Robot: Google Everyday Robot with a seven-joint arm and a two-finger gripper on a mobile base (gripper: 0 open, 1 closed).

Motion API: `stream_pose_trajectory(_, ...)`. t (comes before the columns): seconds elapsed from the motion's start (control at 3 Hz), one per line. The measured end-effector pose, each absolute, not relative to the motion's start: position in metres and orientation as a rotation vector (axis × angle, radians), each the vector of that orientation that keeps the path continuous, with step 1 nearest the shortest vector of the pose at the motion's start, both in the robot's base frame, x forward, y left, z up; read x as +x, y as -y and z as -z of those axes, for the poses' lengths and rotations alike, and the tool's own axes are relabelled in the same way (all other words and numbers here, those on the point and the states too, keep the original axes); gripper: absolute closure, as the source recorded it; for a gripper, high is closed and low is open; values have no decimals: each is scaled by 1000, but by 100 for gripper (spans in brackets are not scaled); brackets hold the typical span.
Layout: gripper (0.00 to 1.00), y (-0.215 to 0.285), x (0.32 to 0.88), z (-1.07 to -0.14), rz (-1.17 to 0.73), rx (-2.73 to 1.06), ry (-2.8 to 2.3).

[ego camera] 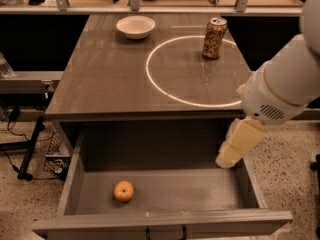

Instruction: Pick orange from top drawer and place on counter

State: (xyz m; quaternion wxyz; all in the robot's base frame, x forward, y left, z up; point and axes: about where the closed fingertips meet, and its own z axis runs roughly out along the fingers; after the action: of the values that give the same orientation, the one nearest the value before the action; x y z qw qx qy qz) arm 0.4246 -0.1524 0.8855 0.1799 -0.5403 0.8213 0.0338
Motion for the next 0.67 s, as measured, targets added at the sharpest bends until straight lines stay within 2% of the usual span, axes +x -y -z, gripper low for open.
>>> stream_pose_trajectory(0.33, 0, 102, 409, -850, -209, -1546, -2308)
stream_pose_trajectory(0.67, 0, 102, 409, -850, -209, -1546, -2308)
